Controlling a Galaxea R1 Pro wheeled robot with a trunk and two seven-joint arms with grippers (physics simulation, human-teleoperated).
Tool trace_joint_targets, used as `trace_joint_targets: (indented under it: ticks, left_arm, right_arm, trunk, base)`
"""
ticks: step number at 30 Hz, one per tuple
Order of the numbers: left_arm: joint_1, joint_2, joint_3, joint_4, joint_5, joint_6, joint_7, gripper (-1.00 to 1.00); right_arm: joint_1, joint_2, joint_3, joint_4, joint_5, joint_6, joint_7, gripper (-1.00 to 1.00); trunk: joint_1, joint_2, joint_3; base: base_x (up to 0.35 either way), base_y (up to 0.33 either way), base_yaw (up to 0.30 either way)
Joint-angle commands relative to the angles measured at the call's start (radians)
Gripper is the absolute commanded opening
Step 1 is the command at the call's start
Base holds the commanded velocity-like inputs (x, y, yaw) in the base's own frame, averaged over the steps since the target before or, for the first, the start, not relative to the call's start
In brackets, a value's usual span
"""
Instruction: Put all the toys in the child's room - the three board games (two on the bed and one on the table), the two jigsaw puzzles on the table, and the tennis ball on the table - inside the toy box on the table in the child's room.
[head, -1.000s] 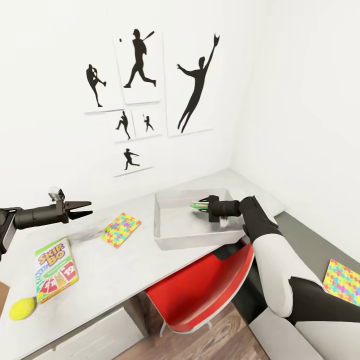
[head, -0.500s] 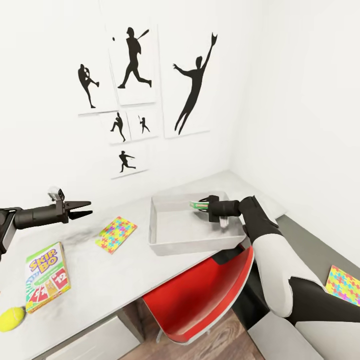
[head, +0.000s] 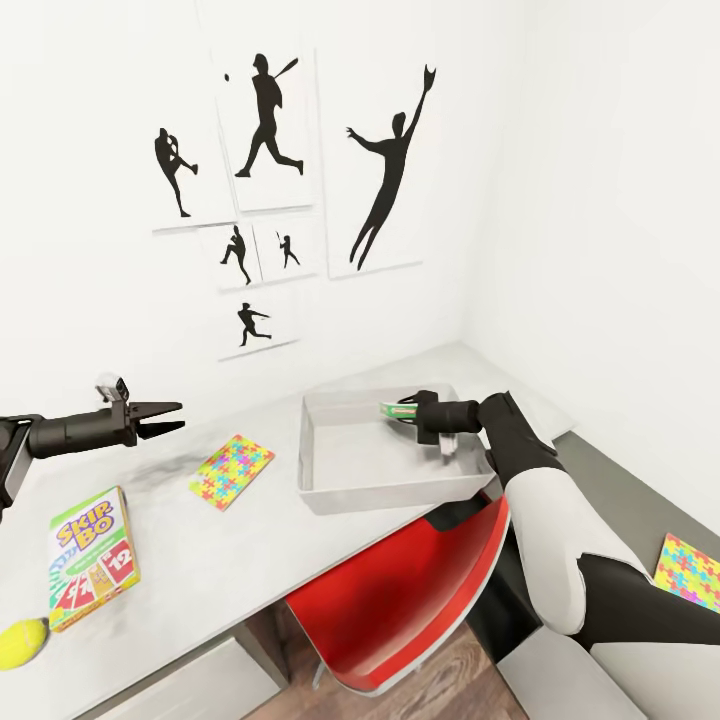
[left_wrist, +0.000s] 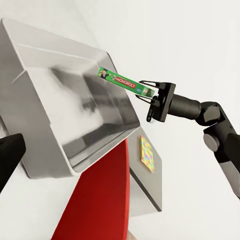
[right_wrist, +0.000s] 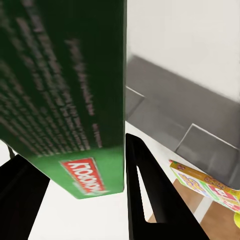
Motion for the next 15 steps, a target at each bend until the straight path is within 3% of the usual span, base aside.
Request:
trace_joint_targets:
  ticks: [1,15]
  left_arm:
    - [-0.001,0.000,0.000,0.000,0.000,0.011,-0.004,1.00]
    - [-0.001,0.000,0.001,0.000,0.000,0.011,-0.004,1.00]
  right_arm:
    - [-0.001,0.001,-0.007,-0.001,0.001,0.007,-0.007,-1.00]
    - [-0.001,-0.004,-0.007,0.000,0.003,0.007,-0.007,-1.00]
  trunk:
    - [0.001,-0.002,-0.002]
    - [0.001,-0.002,-0.002]
  base:
    - [0.001,0.000,0.000]
    - [0.000,0.000,0.000]
